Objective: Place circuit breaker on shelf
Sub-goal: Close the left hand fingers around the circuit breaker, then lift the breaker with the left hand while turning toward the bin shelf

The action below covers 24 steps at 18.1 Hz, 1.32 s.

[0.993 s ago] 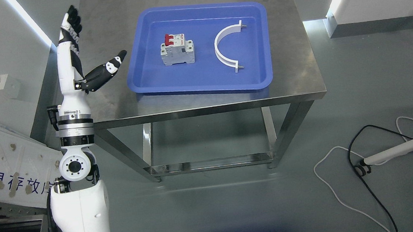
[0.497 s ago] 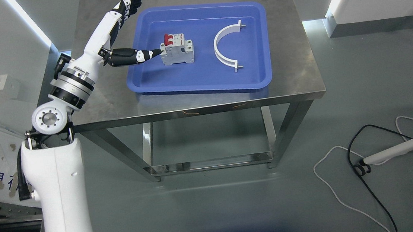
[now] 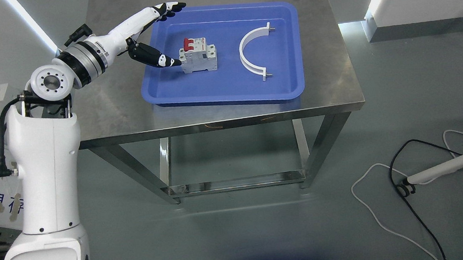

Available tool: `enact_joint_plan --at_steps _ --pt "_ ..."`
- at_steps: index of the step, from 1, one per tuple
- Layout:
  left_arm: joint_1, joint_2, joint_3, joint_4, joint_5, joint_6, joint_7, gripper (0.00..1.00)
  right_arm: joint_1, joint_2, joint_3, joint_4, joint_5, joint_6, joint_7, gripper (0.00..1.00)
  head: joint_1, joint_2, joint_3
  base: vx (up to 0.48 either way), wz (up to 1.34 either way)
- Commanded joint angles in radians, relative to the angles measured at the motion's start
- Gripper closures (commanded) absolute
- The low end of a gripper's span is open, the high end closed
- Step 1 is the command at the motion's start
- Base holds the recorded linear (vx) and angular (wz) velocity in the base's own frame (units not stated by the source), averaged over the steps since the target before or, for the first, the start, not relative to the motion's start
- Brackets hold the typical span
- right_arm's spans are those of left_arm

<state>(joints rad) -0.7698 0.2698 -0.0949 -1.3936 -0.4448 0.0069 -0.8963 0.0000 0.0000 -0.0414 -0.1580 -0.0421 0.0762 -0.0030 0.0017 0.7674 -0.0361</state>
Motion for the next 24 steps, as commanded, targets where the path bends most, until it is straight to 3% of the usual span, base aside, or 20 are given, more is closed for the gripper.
enact_joint_plan --at_steps 1,18,24 --pt "-0.069 0.049 -0.187 0.154 -0.045 0.002 -0.036 0.13 0.015 -0.017 0.000 0.000 0.001 -0.029 0.000 0.00 0.0000 0.000 0.000 0.000 0.00" --pt "-0.129 -0.060 -0.184 0.216 -0.103 -0.031 -0.041 0.49 0.015 -0.017 0.000 0.000 0.001 -0.029 0.000 0.00 0.0000 0.000 0.000 0.000 0.00" --pt "-0.091 -0.115 -0.088 0.216 -0.098 -0.113 -0.041 0.81 0.015 -0.017 0.000 0.000 0.001 -0.029 0.000 0.00 0.0000 0.000 0.000 0.000 0.00"
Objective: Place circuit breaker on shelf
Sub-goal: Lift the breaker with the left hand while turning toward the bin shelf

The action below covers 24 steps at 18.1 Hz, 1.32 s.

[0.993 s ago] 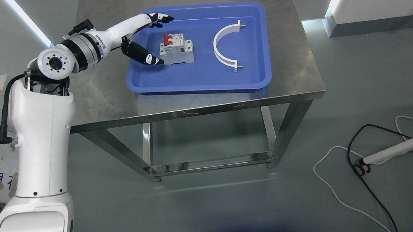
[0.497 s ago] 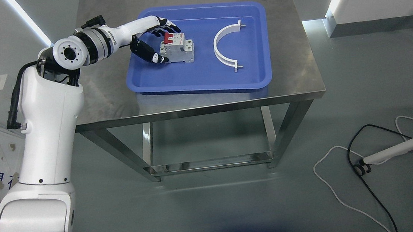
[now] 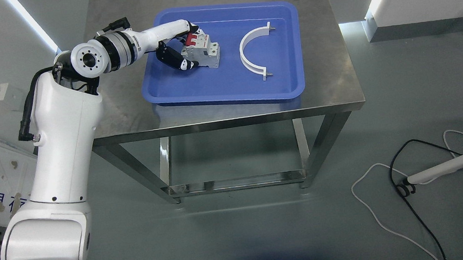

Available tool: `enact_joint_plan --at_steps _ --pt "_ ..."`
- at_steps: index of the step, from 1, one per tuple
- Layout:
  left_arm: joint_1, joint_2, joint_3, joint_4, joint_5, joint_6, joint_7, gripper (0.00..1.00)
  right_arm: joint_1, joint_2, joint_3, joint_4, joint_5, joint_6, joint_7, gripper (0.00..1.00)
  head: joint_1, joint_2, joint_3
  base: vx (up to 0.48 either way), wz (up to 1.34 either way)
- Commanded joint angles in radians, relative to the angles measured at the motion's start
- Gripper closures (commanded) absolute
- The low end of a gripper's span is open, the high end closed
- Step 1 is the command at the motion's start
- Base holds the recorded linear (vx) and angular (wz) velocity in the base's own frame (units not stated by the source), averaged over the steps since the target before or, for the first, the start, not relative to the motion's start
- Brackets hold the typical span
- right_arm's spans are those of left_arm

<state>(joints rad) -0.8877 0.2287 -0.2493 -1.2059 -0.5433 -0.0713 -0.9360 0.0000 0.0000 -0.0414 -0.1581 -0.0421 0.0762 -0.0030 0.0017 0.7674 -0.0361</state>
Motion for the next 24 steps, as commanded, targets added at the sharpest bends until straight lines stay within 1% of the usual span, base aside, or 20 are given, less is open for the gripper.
enact_joint_plan --at_steps 1,2,3,4,5,6,7,9,10,11,12,13,14,17,20,24 --pt "0.030 -0.087 0.088 0.028 0.002 -0.057 -0.001 0.89 0.015 -0.017 0.000 0.000 -0.001 -0.029 0.000 0.00 0.0000 0.000 0.000 0.000 0.00" --pt "0.030 -0.106 0.117 0.028 0.005 -0.080 -0.003 0.96 0.015 -0.017 0.000 0.000 0.001 -0.029 0.000 0.00 0.0000 0.000 0.000 0.000 0.00" --pt "0.030 -0.132 0.157 0.028 0.011 -0.096 -0.003 0.99 0.015 -0.017 0.000 0.000 -0.001 -0.029 0.000 0.00 0.0000 0.000 0.000 0.000 0.00" --pt "0.029 -0.193 0.227 0.026 0.025 -0.096 -0.001 0.99 0.015 -0.017 0.000 0.000 0.001 -0.029 0.000 0.00 0.0000 0.000 0.000 0.000 0.00" --pt "0.027 -0.211 0.313 0.016 0.045 -0.093 0.006 0.99 0.015 -0.017 0.000 0.000 0.001 -0.029 0.000 0.00 0.0000 0.000 0.000 0.000 0.00" --pt "0.018 -0.211 0.385 0.008 0.071 -0.090 0.025 0.99 0.015 -0.017 0.000 0.000 0.001 -0.029 0.000 0.00 0.0000 0.000 0.000 0.000 0.00" --pt "0.015 -0.211 0.412 -0.012 0.127 -0.090 0.090 0.99 0.015 -0.017 0.000 0.000 -0.001 -0.029 0.000 0.00 0.0000 0.000 0.000 0.000 0.00" --pt "0.026 -0.211 0.471 -0.044 0.308 -0.082 0.268 0.98 0.015 -0.017 0.000 0.000 0.001 -0.029 0.000 0.00 0.0000 0.000 0.000 0.000 -0.02" --pt "0.039 -0.211 0.495 -0.064 0.421 -0.094 0.387 0.95 0.015 -0.017 0.000 0.000 -0.001 -0.029 0.000 0.00 0.0000 0.000 0.000 0.007 -0.04" --pt "0.083 -0.211 0.496 -0.108 0.480 -0.102 0.496 0.93 0.015 -0.017 0.000 0.000 -0.001 -0.029 0.000 0.00 0.0000 0.000 0.000 0.007 -0.04" --pt "0.128 -0.211 0.492 -0.151 0.499 -0.108 0.582 0.93 0.015 -0.017 0.000 0.000 0.001 -0.029 0.000 0.00 0.0000 0.000 0.000 0.026 -0.07" --pt "0.188 -0.211 0.480 -0.226 0.500 -0.122 0.691 0.93 0.015 -0.017 0.000 0.000 -0.001 -0.029 0.000 0.00 0.0000 0.000 0.000 0.026 -0.07" --pt "0.229 -0.211 0.469 -0.272 0.500 -0.123 0.745 0.93 0.015 -0.017 0.000 0.000 0.001 -0.029 0.000 0.00 0.0000 0.000 0.000 -0.022 -0.04" --pt "0.349 -0.211 0.443 -0.391 0.502 -0.139 0.764 0.93 0.015 -0.017 0.000 0.000 0.001 -0.029 0.000 0.00 0.0000 0.000 0.000 -0.208 -0.15" --pt "0.429 -0.211 0.435 -0.454 0.502 -0.153 0.763 0.94 0.015 -0.017 0.000 0.000 0.001 -0.029 0.000 0.00 0.0000 0.000 0.000 -0.354 -0.38" --pt "0.451 -0.211 0.472 -0.474 0.503 -0.154 0.764 0.94 0.015 -0.017 0.000 0.000 -0.001 -0.029 0.000 0.00 0.0000 0.000 0.000 -0.437 -0.48"
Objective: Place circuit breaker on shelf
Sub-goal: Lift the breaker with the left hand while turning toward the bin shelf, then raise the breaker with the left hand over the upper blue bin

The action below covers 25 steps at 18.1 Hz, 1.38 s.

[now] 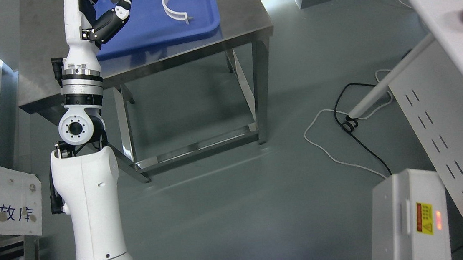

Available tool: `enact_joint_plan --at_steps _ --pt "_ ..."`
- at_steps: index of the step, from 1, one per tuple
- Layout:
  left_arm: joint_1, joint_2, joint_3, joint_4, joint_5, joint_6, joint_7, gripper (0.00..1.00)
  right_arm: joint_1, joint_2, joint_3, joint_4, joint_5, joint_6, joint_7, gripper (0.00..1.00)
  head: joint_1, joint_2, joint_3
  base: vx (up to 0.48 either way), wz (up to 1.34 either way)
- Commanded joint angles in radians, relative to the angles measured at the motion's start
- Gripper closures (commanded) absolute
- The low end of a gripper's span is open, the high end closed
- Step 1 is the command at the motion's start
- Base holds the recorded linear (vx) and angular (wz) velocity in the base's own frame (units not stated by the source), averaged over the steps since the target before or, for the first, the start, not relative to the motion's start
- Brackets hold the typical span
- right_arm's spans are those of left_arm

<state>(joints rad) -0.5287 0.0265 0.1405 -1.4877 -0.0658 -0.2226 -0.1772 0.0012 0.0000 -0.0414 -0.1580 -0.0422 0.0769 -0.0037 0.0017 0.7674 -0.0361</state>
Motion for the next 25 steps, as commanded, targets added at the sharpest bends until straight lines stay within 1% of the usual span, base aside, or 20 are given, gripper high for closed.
enact_joint_plan --at_steps 1,3,5,7,9,13,18,19,21,22,25 --pt "0.093 -0.009 0.108 -0.192 0.029 -0.004 0.004 0.94 0.014 -0.017 0.000 0.000 0.001 -0.029 0.001 0.00 0.0000 0.000 0.000 -0.602 -0.26" --pt "0.113 -0.009 0.134 -0.192 0.078 -0.011 -0.022 0.94 0.014 -0.017 0.000 0.000 0.001 -0.029 0.001 0.00 0.0000 0.000 0.000 -0.570 -0.11" --pt "0.145 -0.009 0.160 -0.192 0.119 -0.050 -0.141 0.95 0.014 -0.017 0.000 0.000 -0.001 -0.029 0.001 0.00 0.0000 0.000 0.000 -0.567 0.18" --pt "0.180 -0.009 0.182 -0.192 0.145 -0.090 -0.310 0.94 0.014 -0.017 0.000 0.000 -0.001 -0.029 0.001 0.00 0.0000 0.000 0.000 -0.603 0.38" --pt "0.203 -0.009 0.194 -0.192 0.158 -0.110 -0.395 0.93 0.014 -0.017 0.000 0.000 -0.001 -0.029 0.001 0.00 0.0000 0.000 0.000 -0.648 0.48" --pt "0.249 -0.009 0.194 -0.192 0.167 -0.158 -0.481 0.93 0.014 -0.017 0.000 0.000 0.001 -0.029 0.001 0.00 0.0000 0.000 0.000 -0.599 0.84" --pt "0.295 -0.009 0.182 -0.212 0.170 -0.182 -0.498 0.93 0.014 -0.017 0.000 0.000 0.001 -0.029 0.001 0.00 0.0000 0.000 0.000 -0.502 1.44" --pt "0.308 -0.009 0.170 -0.213 0.173 -0.188 -0.511 0.93 0.014 -0.017 0.000 0.000 0.001 -0.029 0.001 0.00 0.0000 0.000 0.000 -0.367 1.81" --pt "0.322 -0.009 0.139 -0.215 0.175 -0.217 -0.594 0.93 0.014 -0.017 0.000 0.000 0.001 -0.029 0.001 0.00 0.0000 0.000 0.000 -0.315 1.88" --pt "0.320 -0.009 0.125 -0.215 0.175 -0.230 -0.614 0.93 0.014 -0.017 0.000 0.000 -0.001 -0.029 0.001 0.00 0.0000 0.000 0.000 -0.262 1.96" --pt "0.320 -0.009 0.090 -0.220 0.178 -0.244 -0.614 0.93 0.014 -0.017 0.000 0.000 -0.001 -0.029 0.001 0.00 0.0000 0.000 0.000 -0.131 1.40"
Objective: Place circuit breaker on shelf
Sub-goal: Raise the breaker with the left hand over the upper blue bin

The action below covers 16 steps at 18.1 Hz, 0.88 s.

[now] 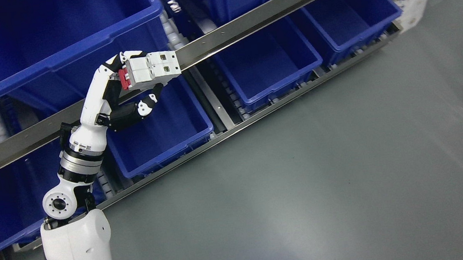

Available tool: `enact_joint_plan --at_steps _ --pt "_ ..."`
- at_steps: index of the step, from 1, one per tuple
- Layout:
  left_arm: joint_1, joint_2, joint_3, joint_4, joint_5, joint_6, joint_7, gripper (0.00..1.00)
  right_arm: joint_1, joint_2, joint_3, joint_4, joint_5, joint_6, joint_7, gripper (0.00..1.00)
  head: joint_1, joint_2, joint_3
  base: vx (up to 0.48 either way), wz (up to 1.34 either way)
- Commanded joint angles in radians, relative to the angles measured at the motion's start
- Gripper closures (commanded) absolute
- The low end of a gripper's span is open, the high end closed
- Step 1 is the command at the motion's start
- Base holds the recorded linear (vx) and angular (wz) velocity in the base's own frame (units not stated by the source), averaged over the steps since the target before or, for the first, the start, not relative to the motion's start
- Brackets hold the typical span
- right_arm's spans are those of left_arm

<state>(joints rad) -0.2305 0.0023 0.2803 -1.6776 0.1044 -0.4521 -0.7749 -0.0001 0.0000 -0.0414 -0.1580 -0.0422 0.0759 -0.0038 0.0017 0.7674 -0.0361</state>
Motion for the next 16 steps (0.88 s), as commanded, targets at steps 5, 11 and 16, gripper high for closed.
enact_joint_plan --at_steps 5,11,16 --pt "0.020 0.015 -0.110 -0.030 0.014 -0.040 -0.015 0.93 0.015 -0.017 0.000 0.000 0.001 -0.028 0.001 0.00 0.0000 0.000 0.000 0.010 0.53" --pt "-0.333 0.015 -0.191 -0.030 0.028 0.062 0.000 0.94 0.015 -0.017 0.000 0.000 -0.001 -0.028 0.001 0.00 0.0000 0.000 0.000 0.060 0.20" --pt "-0.542 0.015 -0.178 0.077 -0.219 0.307 -0.021 0.94 0.015 -0.017 0.000 0.000 -0.001 -0.028 0.001 0.00 0.0000 0.000 0.000 0.056 0.15"
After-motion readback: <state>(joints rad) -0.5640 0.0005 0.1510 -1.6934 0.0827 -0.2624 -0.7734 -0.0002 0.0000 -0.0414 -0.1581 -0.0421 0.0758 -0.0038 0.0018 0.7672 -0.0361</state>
